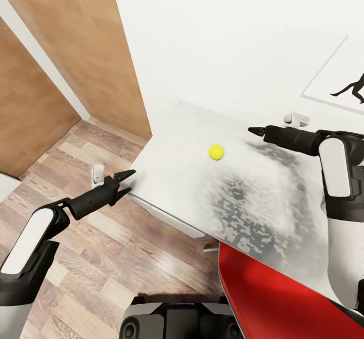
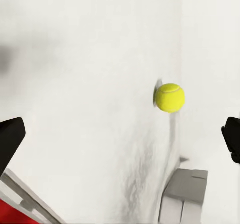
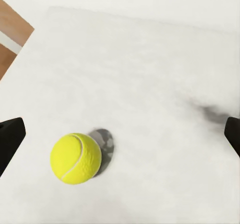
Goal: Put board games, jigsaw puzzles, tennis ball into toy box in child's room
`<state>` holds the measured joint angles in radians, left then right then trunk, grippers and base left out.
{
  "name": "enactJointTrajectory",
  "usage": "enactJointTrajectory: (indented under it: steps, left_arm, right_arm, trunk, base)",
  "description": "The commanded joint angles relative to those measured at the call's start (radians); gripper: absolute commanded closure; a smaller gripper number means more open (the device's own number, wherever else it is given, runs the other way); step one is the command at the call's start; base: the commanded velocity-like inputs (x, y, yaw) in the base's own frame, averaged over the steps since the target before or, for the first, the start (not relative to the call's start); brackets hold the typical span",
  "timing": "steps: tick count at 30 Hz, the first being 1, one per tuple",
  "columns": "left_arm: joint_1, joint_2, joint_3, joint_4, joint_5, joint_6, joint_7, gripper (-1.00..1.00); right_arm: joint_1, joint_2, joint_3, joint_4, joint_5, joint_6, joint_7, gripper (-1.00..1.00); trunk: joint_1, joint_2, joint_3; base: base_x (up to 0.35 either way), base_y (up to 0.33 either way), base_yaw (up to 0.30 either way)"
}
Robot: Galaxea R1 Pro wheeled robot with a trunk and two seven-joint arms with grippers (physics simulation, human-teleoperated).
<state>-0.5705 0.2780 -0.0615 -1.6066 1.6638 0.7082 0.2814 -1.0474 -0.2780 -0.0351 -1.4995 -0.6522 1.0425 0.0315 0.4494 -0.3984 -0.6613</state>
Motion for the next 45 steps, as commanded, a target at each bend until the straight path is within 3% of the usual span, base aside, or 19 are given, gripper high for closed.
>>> enactJointTrajectory:
  steps: [1,8,12,13,16,17,20,24,32,45]
  left_arm:
    - [0.003,-0.007,-0.001,-0.001,0.010,0.000,0.009,-1.00]
    - [0.020,-0.030,-0.003,-0.001,0.009,0.000,0.012,-1.00]
    - [0.029,-0.036,-0.001,-0.001,0.009,0.001,0.009,-1.00]
    - [0.029,-0.036,-0.001,-0.001,0.009,0.001,0.009,-1.00]
    - [0.032,-0.038,0.000,-0.001,0.008,0.003,0.004,-1.00]
    - [0.032,-0.038,0.000,-0.001,0.008,0.003,0.004,-1.00]
    - [0.033,-0.039,0.001,-0.001,0.008,0.008,-0.002,-1.00]
    - [0.035,-0.038,0.005,-0.001,0.008,0.012,-0.021,-1.00]
    - [0.042,-0.028,0.014,-0.001,0.008,0.014,-0.074,-1.00]
    - [0.045,-0.027,0.014,-0.001,0.007,0.014,-0.080,-1.00]
  right_arm:
    - [-0.003,0.002,0.011,0.005,0.002,0.005,-0.008,-1.00]
    - [-0.022,0.048,0.082,0.047,0.002,0.005,-0.101,-1.00]
    - [-0.037,0.120,0.125,0.095,0.003,0.005,-0.195,-1.00]
    - [-0.037,0.120,0.125,0.095,0.003,0.005,-0.195,-1.00]
    - [-0.045,0.177,0.142,0.121,0.005,0.005,-0.252,-1.00]
    - [-0.045,0.177,0.142,0.121,0.005,0.005,-0.252,-1.00]
    - [-0.058,0.222,0.151,0.134,0.006,0.005,-0.285,-1.00]
    - [-0.068,0.249,0.166,0.139,0.008,0.005,-0.303,-1.00]
    - [-0.076,0.273,0.210,0.144,0.014,0.005,-0.320,-1.00]
    - [-0.078,0.274,0.221,0.146,0.016,0.005,-0.360,-1.00]
  trunk:
    - [0.001,-0.002,-0.001]
    - [0.001,-0.002,-0.001]
    - [0.001,-0.002,-0.001]
    - [0.001,-0.002,-0.001]
    - [0.001,-0.002,-0.001]
    - [0.001,-0.002,-0.001]
    - [0.001,-0.002,-0.001]
    - [0.001,-0.002,-0.001]
    - [0.001,-0.002,-0.001]
    - [0.001,-0.002,-0.001]
  base:
    - [0.000,0.000,0.003]
    - [0.000,0.000,0.001]
    - [0.000,0.000,0.000]
    - [0.000,0.000,0.000]
    - [0.000,0.000,0.000]
    - [0.000,0.000,0.000]
    - [0.000,0.000,0.000]
    - [0.000,0.000,0.000]
    - [0.000,0.000,0.002]
    - [0.000,0.000,0.067]
